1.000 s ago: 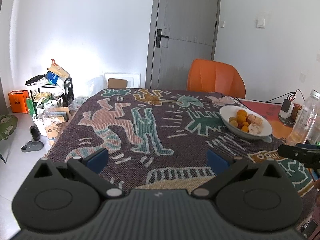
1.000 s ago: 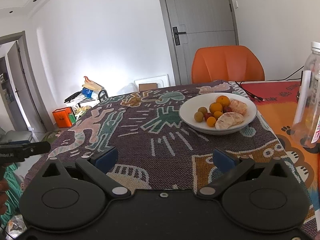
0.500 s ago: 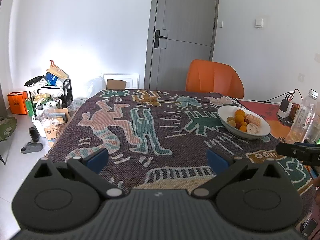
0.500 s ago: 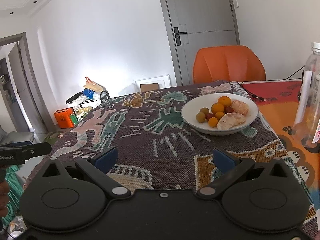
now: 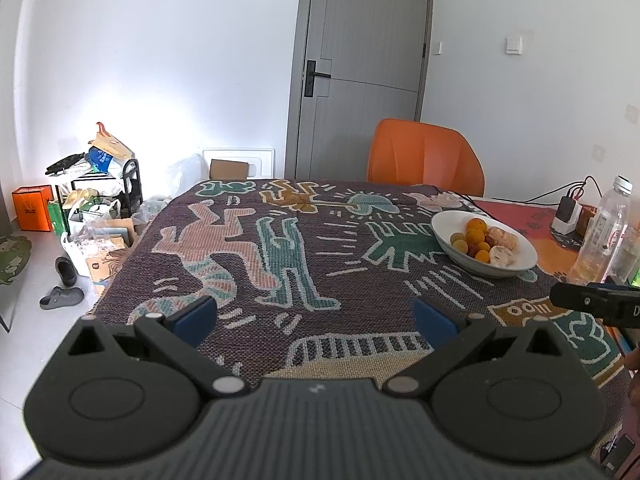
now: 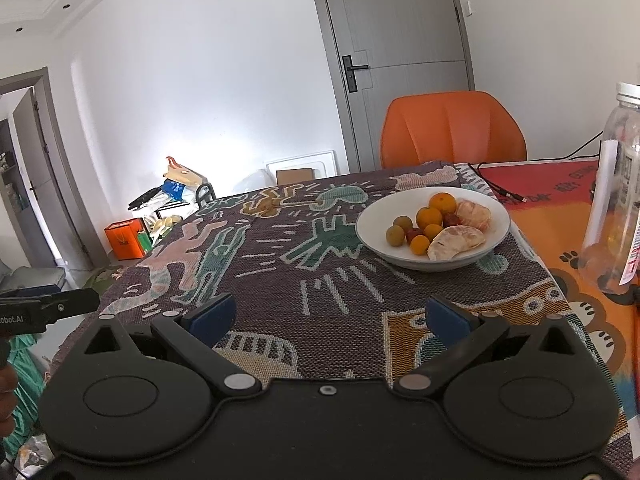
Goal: Organize fruits
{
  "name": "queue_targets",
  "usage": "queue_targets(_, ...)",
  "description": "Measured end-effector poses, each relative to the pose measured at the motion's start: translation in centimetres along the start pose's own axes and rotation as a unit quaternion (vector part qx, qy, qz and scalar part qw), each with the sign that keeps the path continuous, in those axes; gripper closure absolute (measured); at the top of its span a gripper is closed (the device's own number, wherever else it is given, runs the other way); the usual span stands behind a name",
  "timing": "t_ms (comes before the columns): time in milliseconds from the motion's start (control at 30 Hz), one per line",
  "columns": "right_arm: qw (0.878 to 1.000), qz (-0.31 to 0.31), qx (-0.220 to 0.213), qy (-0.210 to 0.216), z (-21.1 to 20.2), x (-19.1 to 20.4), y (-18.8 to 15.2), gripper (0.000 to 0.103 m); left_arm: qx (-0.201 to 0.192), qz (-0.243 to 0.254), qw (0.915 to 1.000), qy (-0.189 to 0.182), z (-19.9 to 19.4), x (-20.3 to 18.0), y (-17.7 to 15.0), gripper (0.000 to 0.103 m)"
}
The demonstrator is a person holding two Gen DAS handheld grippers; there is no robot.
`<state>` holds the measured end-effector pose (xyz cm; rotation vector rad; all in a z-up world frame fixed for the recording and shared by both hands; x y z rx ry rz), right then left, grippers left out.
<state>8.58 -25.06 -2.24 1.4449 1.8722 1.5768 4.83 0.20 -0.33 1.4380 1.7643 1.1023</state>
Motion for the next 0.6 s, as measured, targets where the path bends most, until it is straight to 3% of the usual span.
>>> queue_targets(600, 1.0, 0.0, 0.003, -0.005, 0.18, -0.1, -0.15, 0.0, 0.005, -0.004, 1.0, -0.005, 0.13, 0.09, -0.15, 0.0)
Point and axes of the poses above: each gripper's, at about its wrist camera, not at the fingertips, and z roughly the way its jaws point, x to its left, y to its top, the point moved 6 cm from there along z, roughly the way its jaws point, and after that the axes turned 15 degrees about y, right-handed, at the moved point
